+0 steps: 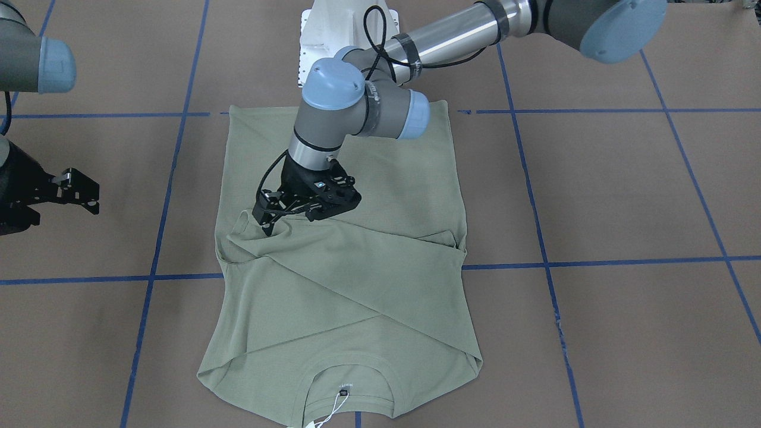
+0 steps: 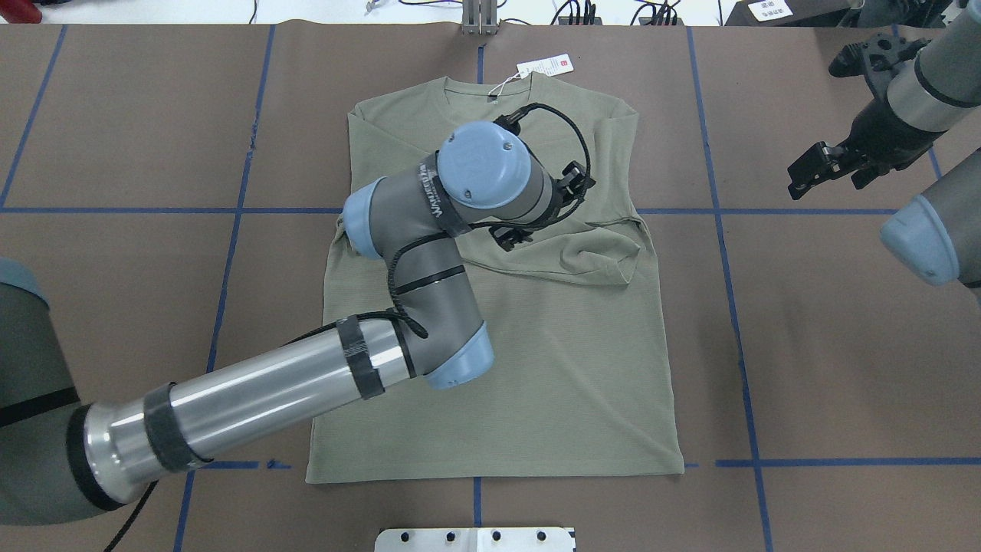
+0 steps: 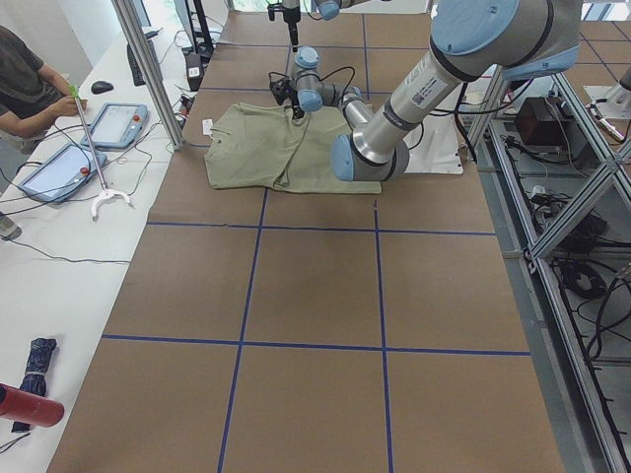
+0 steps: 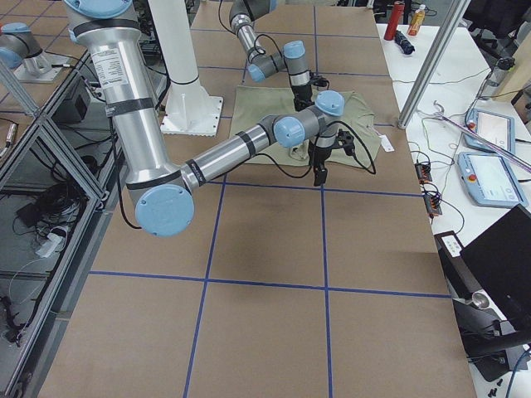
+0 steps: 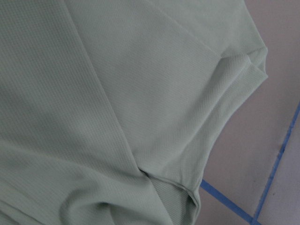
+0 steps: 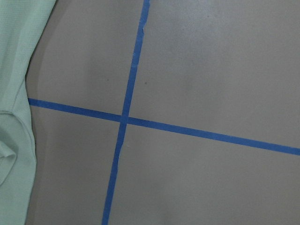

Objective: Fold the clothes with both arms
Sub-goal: 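Release the sleeve and withdraw the left gripper while the right gripper lowers, then move both grippers to the hem corners nearest the robot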

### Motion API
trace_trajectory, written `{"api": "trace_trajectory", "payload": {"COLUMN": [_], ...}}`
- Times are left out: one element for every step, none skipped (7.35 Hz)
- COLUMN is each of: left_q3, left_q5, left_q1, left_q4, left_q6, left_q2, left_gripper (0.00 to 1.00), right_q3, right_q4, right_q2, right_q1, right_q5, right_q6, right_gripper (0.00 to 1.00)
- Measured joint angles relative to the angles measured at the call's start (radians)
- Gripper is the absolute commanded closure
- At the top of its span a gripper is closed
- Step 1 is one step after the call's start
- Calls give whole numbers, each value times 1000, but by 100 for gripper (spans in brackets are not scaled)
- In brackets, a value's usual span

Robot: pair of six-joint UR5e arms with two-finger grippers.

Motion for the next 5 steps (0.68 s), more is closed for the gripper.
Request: {"api": "trace_trajectory", "payload": {"left_q3": [-159, -332, -474, -578, -655], "left_q5": [-20, -30, -33, -34, -35], "left_q1": [-10, -17, -25, -32, -36], "left_q4": [95, 187, 277, 347, 387], "left_q6": [73, 149, 223, 277, 318], "left_q2": [104, 214, 294, 346, 391], "left_gripper": [0, 0, 0, 0, 0], "right_q3": [33, 71, 97, 113, 136], "right_q4": [5, 45, 151, 280, 360], "right_q2": [-6, -26, -70, -118, -158], "right_q1": [-26, -71, -131, -199, -277], "right_q5": [-3, -16, -44, -79, -124], "right_q6": [66, 165, 290, 420, 527], "right_gripper": [0, 0, 0, 0, 0]}}
